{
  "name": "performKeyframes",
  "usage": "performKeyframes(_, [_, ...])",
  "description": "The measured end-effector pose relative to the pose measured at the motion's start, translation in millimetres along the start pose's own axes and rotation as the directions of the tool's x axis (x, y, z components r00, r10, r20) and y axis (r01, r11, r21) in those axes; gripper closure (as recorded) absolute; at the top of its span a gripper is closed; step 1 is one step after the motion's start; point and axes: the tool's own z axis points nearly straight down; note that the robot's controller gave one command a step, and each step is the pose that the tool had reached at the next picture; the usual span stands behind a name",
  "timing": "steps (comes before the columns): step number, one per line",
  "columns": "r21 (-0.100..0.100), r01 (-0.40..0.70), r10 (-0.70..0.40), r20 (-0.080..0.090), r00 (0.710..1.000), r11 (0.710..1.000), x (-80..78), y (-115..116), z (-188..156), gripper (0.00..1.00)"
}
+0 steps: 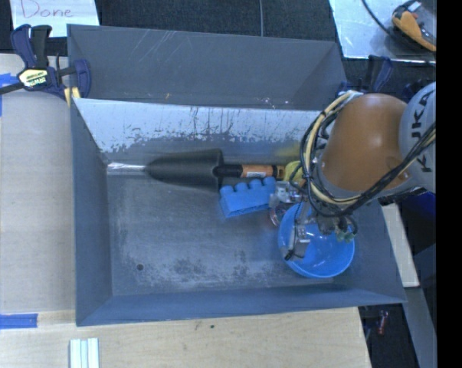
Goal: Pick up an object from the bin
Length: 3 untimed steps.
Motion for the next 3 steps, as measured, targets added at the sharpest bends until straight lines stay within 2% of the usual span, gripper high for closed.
performKeyframes(1, [0.0, 0.0, 0.0, 0.0, 1.0, 1.0, 0.0, 0, 0, 0.0])
performKeyframes(2, [0.001, 0.08, -0.08, 0.001, 0.997, 0.997, -17.8, 5, 39, 0.0])
performKeyframes(3, [0.001, 0.051, -0.051, 0.004, 0.999, 0.999, -15.7, 9, 36, 0.0])
